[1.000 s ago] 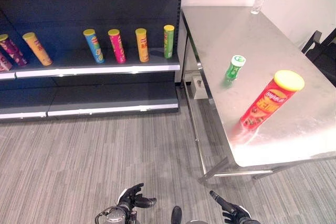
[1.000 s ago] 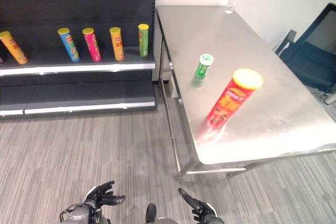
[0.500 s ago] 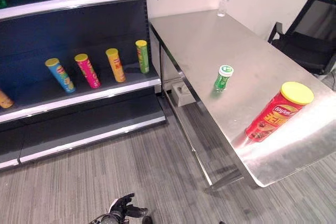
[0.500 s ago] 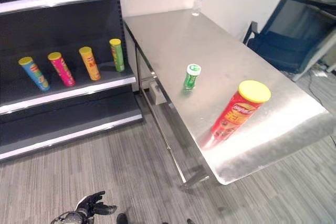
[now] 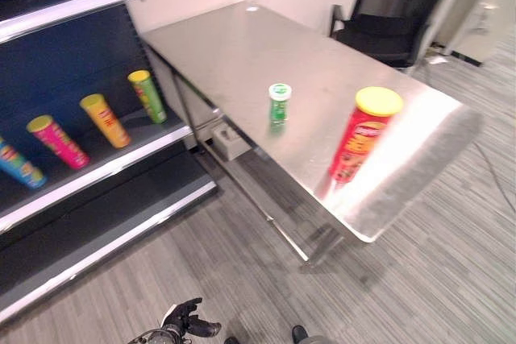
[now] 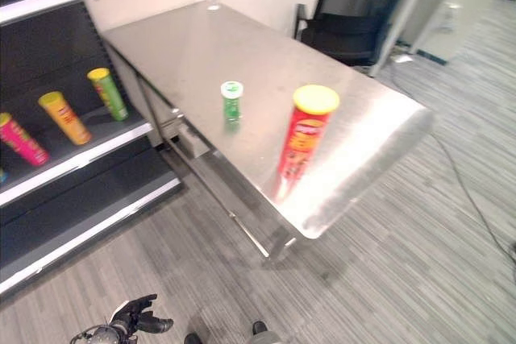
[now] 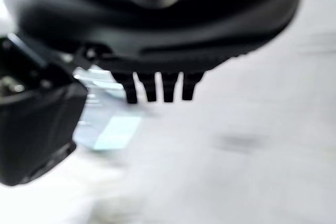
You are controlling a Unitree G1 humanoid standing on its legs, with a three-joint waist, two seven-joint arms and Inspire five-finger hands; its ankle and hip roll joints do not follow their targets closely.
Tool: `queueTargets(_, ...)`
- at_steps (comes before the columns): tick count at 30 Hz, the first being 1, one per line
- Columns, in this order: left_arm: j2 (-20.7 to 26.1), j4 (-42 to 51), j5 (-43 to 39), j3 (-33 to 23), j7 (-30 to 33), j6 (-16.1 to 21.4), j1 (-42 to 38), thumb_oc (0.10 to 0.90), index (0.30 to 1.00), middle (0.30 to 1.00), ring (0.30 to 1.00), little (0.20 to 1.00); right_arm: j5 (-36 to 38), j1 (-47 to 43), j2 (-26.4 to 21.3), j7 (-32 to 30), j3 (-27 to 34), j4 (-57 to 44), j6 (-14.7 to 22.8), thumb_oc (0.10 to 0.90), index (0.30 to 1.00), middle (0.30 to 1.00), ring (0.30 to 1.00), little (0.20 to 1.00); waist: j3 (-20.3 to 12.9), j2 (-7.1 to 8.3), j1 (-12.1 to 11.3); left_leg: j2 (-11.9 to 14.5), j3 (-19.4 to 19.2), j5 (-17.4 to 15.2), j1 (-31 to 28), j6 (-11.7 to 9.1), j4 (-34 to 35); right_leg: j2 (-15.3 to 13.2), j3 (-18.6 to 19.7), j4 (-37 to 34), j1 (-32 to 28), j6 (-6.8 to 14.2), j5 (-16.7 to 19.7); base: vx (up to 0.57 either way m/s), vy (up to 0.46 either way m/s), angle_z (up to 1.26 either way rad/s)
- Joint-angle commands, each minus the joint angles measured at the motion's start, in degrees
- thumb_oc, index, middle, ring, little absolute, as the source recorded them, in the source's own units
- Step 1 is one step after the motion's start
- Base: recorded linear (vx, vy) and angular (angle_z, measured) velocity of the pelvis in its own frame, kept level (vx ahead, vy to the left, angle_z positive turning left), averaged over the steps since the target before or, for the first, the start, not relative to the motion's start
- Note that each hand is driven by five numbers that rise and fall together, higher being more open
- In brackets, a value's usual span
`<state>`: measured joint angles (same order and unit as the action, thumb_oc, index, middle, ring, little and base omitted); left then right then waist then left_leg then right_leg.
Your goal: Put the goods on the table back onto the shelves and tidy them up.
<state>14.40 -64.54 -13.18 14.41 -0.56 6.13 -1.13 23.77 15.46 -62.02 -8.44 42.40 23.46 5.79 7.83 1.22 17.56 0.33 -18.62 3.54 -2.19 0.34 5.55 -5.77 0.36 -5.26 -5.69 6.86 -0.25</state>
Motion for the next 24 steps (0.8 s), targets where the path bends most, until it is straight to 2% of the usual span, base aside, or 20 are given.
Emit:
queueTargets(1, 0.7, -0.9, 1.1, -1.7, -0.9, 3.1, -4.4, 0.800, 0.900, 0.900, 0.900, 0.900, 0.9, -5.8, -2.1, 3.0, -2.5, -11.0, 11.6, 0.800, 0.900, 0.900, 0.900, 0.900, -1.7, 2.80, -5.8, 1.4, 0.3, -7.1, -4.5, -3.3, -0.5, -2.5, -2.5, 0.3, 7.3, 6.2, 5.2, 0.04, -0.016, -0.05)
queueTargets(2, 0.4, 0.2, 1.1, -1.3, -1.4, 3.5, -3.6, 0.800, 0.900, 0.900, 0.900, 0.900, 2.2, -8.7, -4.3, 4.2, -2.2, -21.8, 14.3, 0.800, 0.900, 0.900, 0.900, 0.900, -2.3, 2.92, -6.2, 1.6, 0.6, -7.5, -4.9, -3.3, -0.5, -2.5, -2.8, 0.3, 6.8, 6.1, 4.8, 0.04, -0.017, -0.01)
queueTargets(7, -0.3, 1.8, 0.0, 0.3, -2.0, 4.2, -2.1, 0.800, 0.900, 0.900, 0.900, 0.900, 9.2, -16.9, -6.6, 6.8, -4.9, -29.5, 16.7, 0.800, 0.900, 0.900, 0.900, 0.900, -3.7, 3.33, -7.8, 1.7, 1.2, -7.3, -4.8, -3.4, -0.5, -2.6, -3.9, 0.3, 6.2, 5.7, 4.5, 0.04, -0.027, 0.16)
queueTargets(11, -0.5, 2.7, -1.0, 0.3, -2.3, 4.3, -0.7, 0.800, 0.900, 0.900, 0.900, 0.900, 12.2, -20.6, -7.2, 8.7, -8.9, -29.8, 16.2, 0.800, 0.900, 0.900, 0.900, 0.900, -4.3, 3.52, -8.7, 1.9, 2.0, -7.3, -5.0, -3.6, -0.5, -2.6, -5.0, 0.3, 5.3, 5.4, 4.0, 0.04, -0.036, 0.32)
queueTargets(15, -0.8, 2.8, -1.4, -0.8, -3.0, 4.1, 0.4, 0.800, 0.900, 0.900, 0.900, 0.900, 9.8, -18.7, -9.7, 12.1, -12.0, -29.1, 13.6, 0.800, 0.900, 0.900, 0.900, 0.900, -4.3, 3.74, -9.3, 2.1, 2.6, -7.2, -5.1, -4.0, -0.5, -2.5, -5.8, 0.3, 4.6, 5.1, 3.5, 0.02, -0.046, 0.05)
queueTargets(20, -1.0, 2.6, -1.5, -1.2, -2.7, 4.1, 0.0, 0.800, 0.900, 0.900, 0.900, 0.900, 8.8, -15.3, -9.6, 11.8, -8.0, -28.8, 13.5, 0.800, 0.900, 0.900, 0.900, 0.900, -4.6, 3.65, -9.0, 2.5, 3.4, -7.1, -5.0, -4.4, -0.5, -2.0, -6.4, 0.3, 3.8, 4.7, 2.6, 0.03, -0.041, 0.10)
queueTargets(24, -1.0, 3.1, -1.4, -1.9, -3.0, 4.2, 0.2, 0.800, 0.900, 0.900, 0.900, 0.900, 7.7, -10.4, -12.4, 16.2, -6.7, -29.0, 11.3, 0.800, 0.900, 0.900, 0.900, 0.900, -4.8, 3.77, -8.7, 2.8, 3.9, -6.9, -5.2, -4.7, -0.5, -1.7, -6.8, 0.3, 2.9, 4.2, 2.0, 0.04, -0.037, 0.08)
